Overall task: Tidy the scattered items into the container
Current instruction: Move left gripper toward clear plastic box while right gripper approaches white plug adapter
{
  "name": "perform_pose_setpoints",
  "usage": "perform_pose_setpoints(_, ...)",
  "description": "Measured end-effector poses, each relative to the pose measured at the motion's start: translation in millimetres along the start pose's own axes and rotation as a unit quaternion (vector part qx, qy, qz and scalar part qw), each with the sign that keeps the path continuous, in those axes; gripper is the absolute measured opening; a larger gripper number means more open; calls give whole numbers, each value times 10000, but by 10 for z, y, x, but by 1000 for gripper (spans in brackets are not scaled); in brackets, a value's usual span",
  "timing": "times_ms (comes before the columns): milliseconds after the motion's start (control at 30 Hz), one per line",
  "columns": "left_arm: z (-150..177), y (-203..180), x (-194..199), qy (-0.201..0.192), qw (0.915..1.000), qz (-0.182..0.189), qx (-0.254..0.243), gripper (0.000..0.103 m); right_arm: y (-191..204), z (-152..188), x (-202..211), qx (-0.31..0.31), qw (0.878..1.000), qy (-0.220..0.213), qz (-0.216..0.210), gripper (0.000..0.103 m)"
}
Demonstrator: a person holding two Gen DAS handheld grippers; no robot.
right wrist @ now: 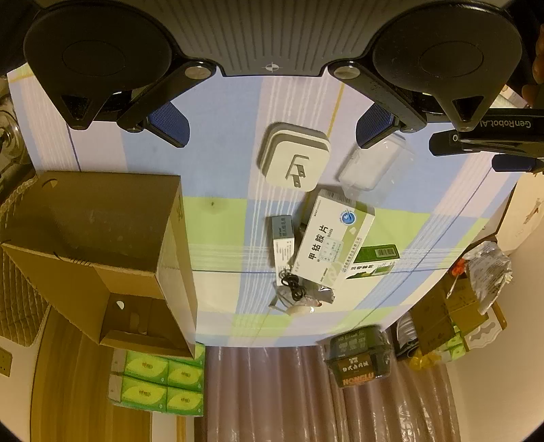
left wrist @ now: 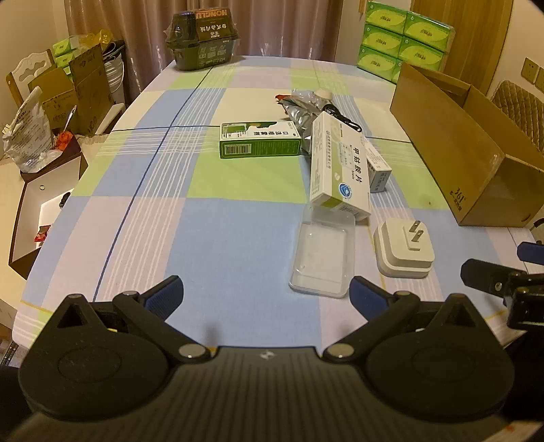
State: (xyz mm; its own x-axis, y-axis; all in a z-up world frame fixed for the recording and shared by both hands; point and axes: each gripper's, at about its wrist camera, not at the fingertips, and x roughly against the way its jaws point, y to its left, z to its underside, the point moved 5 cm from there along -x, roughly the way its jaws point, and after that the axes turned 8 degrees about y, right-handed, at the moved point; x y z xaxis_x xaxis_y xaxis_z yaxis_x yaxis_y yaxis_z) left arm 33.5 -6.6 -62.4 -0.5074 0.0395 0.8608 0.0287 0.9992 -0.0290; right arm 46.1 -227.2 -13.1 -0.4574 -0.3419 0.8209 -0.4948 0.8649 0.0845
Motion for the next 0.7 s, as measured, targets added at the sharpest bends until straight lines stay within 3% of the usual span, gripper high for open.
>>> perform_pose_setpoints(700,11,-5,-39,78,10000,20,15,102,-29,33,-46,19,10000,87,28,101)
